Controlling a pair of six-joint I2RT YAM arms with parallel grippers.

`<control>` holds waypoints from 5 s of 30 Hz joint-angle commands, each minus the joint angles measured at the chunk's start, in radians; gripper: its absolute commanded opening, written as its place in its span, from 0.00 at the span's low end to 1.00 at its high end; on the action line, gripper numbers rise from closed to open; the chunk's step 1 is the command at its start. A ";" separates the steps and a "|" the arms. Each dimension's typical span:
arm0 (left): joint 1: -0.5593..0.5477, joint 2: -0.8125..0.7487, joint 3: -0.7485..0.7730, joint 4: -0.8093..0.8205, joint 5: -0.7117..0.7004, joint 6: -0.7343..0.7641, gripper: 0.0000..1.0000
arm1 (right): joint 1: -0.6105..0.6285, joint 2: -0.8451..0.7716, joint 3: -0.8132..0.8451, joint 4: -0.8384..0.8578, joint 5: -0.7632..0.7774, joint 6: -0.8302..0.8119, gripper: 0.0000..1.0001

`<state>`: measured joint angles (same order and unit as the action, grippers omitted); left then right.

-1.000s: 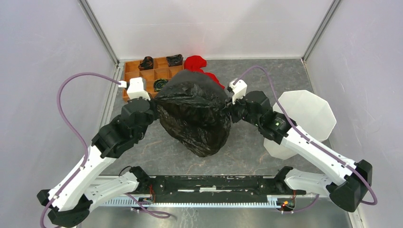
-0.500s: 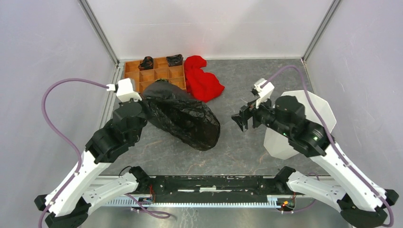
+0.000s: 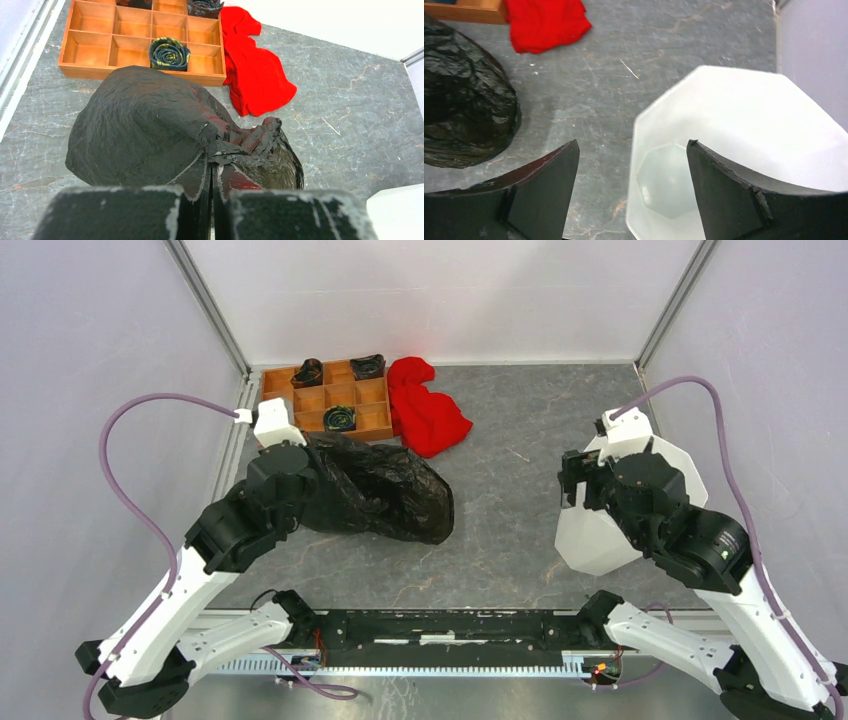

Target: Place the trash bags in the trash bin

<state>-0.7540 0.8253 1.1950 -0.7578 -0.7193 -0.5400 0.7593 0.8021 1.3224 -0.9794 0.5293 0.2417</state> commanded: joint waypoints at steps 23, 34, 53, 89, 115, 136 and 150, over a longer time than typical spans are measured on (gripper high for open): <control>-0.001 -0.019 0.064 -0.062 -0.060 -0.036 0.02 | 0.004 0.134 -0.136 0.136 -0.200 -0.092 0.01; -0.001 -0.063 0.103 -0.052 -0.047 0.018 0.02 | 0.133 0.275 -0.082 0.301 -0.328 -0.087 0.01; 0.000 -0.078 0.170 -0.047 -0.015 0.108 0.02 | 0.172 0.272 0.022 0.233 -0.292 -0.124 0.66; -0.001 -0.050 0.490 -0.057 -0.059 0.242 0.02 | 0.213 0.756 0.047 0.892 -0.535 0.025 0.98; -0.001 0.151 0.689 0.103 0.357 0.102 0.02 | 0.238 0.275 0.048 0.880 -0.142 -0.190 0.00; -0.308 0.816 1.091 0.399 0.813 -0.145 0.02 | 0.237 -0.098 0.143 0.701 0.198 -0.465 0.00; -0.308 0.669 0.886 0.330 0.540 -0.077 0.02 | 0.237 -0.025 0.118 0.704 0.018 -0.417 0.00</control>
<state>-1.0622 1.5482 2.1258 -0.4187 -0.0780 -0.6476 0.9966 0.7391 1.4578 -0.3038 0.6392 -0.2028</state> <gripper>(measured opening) 0.028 0.010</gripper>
